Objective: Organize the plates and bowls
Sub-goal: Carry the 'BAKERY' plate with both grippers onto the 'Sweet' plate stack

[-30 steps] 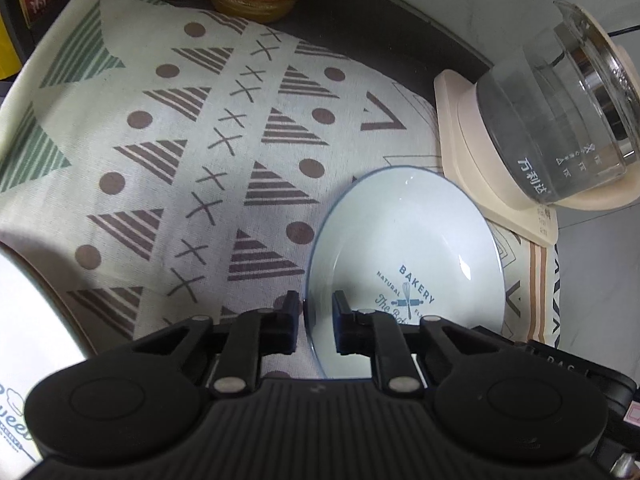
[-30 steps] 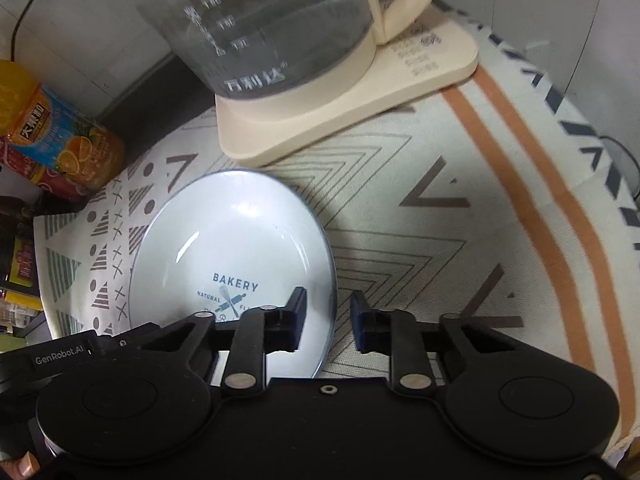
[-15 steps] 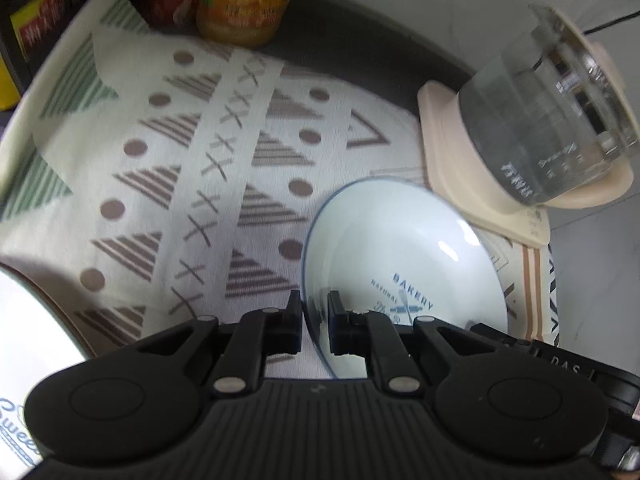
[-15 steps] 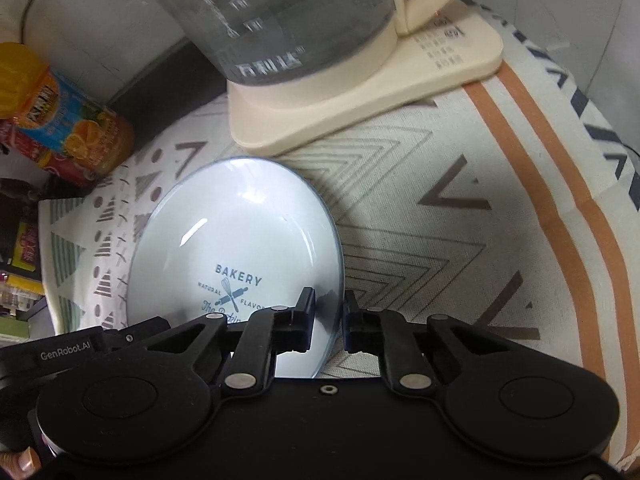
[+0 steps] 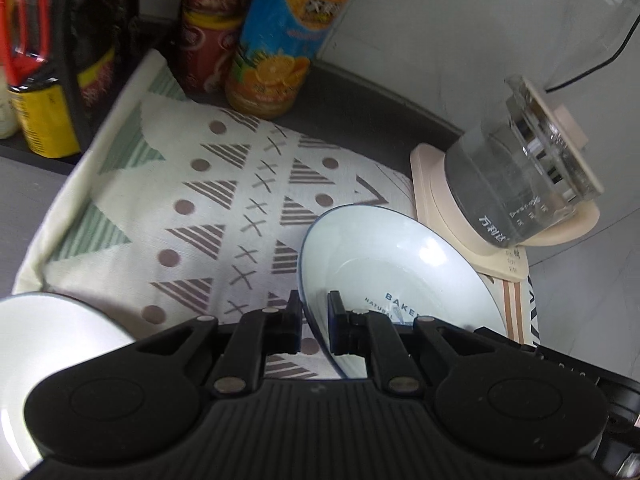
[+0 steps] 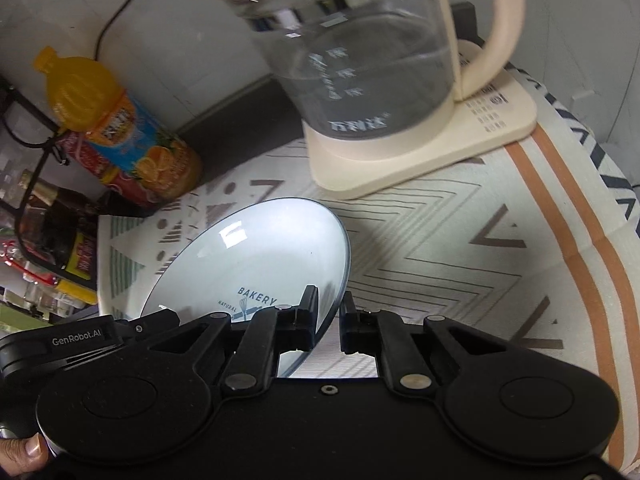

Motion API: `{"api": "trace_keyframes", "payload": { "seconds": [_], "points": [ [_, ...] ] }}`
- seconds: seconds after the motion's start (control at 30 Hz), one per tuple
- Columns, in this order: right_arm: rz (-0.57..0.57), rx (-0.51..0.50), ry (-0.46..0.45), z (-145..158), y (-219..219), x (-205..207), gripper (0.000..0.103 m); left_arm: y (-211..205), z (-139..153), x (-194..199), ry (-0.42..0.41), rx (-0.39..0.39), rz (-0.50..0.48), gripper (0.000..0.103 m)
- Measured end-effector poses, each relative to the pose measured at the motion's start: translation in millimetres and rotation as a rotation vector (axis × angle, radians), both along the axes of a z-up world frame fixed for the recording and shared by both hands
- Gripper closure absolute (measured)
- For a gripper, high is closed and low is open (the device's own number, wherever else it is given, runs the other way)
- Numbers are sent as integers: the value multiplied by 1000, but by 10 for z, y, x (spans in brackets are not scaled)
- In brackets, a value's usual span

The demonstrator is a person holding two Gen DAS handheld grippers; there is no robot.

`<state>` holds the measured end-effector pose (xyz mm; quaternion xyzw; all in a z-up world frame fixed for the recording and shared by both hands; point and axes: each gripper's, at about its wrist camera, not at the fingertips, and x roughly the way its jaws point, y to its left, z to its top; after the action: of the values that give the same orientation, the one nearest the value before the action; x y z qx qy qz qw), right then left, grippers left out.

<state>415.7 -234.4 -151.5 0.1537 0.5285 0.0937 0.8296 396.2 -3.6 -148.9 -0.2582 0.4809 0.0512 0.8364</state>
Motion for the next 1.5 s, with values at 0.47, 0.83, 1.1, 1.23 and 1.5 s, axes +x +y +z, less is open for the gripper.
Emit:
{"api": "trace_keyframes", "payload": {
  "seconds": [0.47,0.83,1.1,1.23,1.5],
  "points": [
    [61,12,-63,287,548,-325,92,541,243,-570,-44,13,63,93],
    [95,25,-82,425,954,-695,92,896,319,-1077,-60,20,94,93],
    [109,40,-76,449,1178,-974,92,1073,296,-1416,-61,17,113,93],
    [125,24,-86,459,1286,-1106,92,1133,254,-1553,-58,10,115,93],
    [135,-12,-82,408,1433,-1385,92,1191,73,-1801,-26,0,115,93]
  ]
}}
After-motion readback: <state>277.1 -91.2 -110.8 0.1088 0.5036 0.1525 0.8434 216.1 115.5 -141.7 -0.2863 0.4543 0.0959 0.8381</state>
